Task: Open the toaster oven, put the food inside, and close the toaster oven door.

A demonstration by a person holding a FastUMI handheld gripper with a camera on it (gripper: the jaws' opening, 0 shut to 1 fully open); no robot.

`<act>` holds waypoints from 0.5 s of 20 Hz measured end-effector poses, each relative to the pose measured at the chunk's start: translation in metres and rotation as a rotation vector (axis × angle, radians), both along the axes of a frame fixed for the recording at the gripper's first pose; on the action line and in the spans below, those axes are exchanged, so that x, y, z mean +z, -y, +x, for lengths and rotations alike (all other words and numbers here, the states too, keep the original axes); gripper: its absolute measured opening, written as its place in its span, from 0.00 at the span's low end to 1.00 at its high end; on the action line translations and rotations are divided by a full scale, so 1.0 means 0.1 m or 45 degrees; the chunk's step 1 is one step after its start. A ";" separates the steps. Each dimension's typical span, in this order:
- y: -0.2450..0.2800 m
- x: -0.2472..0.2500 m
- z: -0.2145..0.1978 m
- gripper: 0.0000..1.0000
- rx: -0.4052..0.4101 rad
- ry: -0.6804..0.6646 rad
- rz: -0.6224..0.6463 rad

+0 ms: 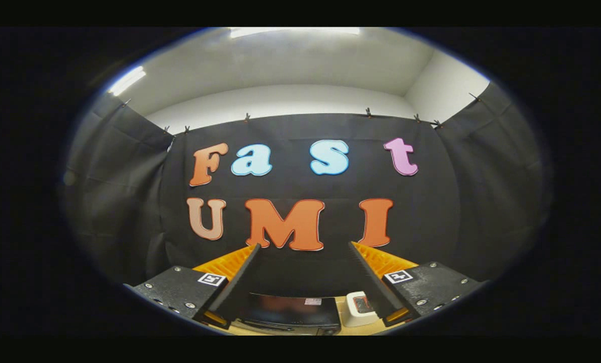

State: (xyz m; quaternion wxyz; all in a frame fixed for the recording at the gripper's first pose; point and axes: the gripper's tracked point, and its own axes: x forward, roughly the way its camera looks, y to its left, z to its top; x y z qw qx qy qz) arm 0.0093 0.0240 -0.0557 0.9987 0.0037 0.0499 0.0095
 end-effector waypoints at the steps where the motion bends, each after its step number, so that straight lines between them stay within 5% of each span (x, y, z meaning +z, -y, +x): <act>1: -0.01 -0.06 0.00 0.98 -0.003 -0.017 0.010; 10: -0.28 -1.51 -0.07 0.98 0.001 -0.361 0.014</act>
